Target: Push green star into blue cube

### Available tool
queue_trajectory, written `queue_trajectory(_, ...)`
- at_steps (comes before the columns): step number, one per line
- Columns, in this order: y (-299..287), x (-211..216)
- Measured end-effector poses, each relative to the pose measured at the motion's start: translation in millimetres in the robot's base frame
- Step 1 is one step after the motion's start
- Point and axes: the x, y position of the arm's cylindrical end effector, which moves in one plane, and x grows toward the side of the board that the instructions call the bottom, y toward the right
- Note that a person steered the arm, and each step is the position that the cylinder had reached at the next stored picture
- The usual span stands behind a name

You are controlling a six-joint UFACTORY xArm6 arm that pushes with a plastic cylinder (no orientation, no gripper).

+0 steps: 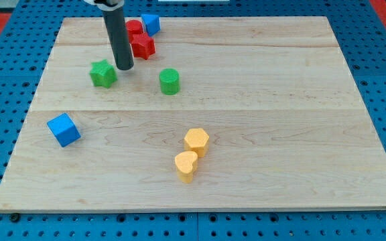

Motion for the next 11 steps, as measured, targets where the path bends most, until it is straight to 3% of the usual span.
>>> queue_trajectory(1,-61.1,10.9)
queue_trajectory(2,-60.7,34.3)
queue_trajectory(3,-35.7,-4.3)
queue_trajectory(5,-97.4,100.7)
queue_trajectory(6,-98.9,92.4)
queue_trajectory(7,-107.2,45.2)
queue_trajectory(9,-42.0,71.1)
queue_trajectory(10,-83.6,122.5)
queue_trajectory(11,-106.5,92.4)
